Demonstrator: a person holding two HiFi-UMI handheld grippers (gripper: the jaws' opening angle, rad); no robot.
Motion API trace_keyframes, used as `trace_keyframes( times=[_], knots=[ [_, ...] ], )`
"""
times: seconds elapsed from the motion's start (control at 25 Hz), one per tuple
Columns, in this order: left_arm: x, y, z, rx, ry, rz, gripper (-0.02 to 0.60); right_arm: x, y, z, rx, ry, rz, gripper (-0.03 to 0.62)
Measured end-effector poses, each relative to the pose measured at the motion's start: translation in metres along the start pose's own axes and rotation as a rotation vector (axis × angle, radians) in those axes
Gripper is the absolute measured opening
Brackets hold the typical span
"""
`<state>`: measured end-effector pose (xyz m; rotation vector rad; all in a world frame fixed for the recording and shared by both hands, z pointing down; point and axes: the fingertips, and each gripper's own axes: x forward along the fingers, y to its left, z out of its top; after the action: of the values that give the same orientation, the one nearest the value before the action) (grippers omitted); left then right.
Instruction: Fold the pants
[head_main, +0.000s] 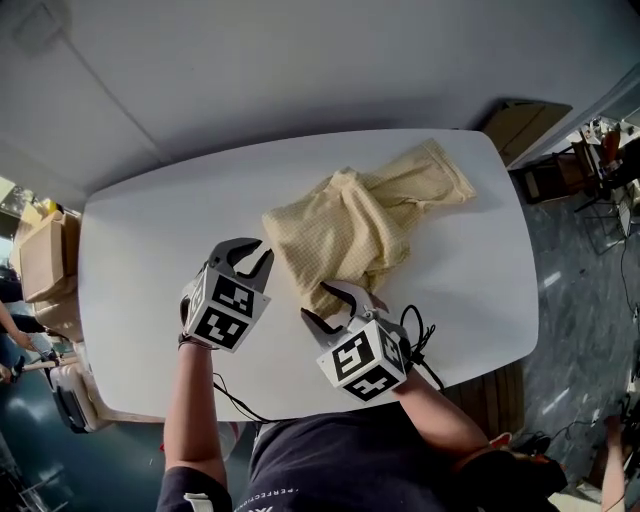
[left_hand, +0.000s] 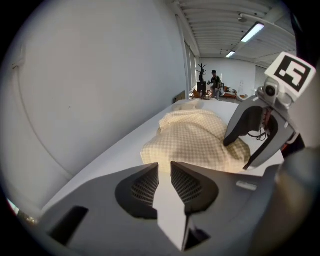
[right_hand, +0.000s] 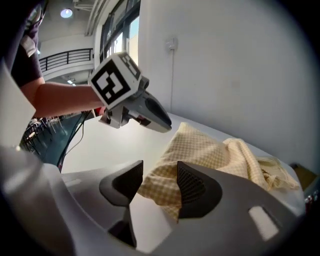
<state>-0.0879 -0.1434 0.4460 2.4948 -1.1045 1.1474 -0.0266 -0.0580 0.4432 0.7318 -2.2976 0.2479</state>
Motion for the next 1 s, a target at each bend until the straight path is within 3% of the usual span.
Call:
trace_keyframes(
  times=[0.2,0.52,0.68,0.84,1.0],
  knots=[
    [0.006,0.000,0.016,-0.058,-0.070,-0.094,0.134,0.016,-0.002,-0.024,0.000,0.093,-0.059,0.209],
    [0.036,0.019,0.010,-0.155,-0.052,-0.042,0.204,0.024,-0.004,-0.036,-0.027,0.140,-0.079,0.209],
    [0.043,0.024,0.002,-0.225,-0.050,-0.076,0.219,0.030,-0.004,-0.040,-0.027,0.140,-0.061,0.204],
    [0.054,0.018,-0.006,-0.223,-0.022,-0.105,0.175,0.031,-0.004,-0.041,-0.019,0.142,-0.031,0.178],
    [0.058,0.007,-0.006,-0.244,-0.001,-0.133,0.092,0.026,-0.009,-0.041,-0.018,0.142,-0.021,0.103]
  ],
)
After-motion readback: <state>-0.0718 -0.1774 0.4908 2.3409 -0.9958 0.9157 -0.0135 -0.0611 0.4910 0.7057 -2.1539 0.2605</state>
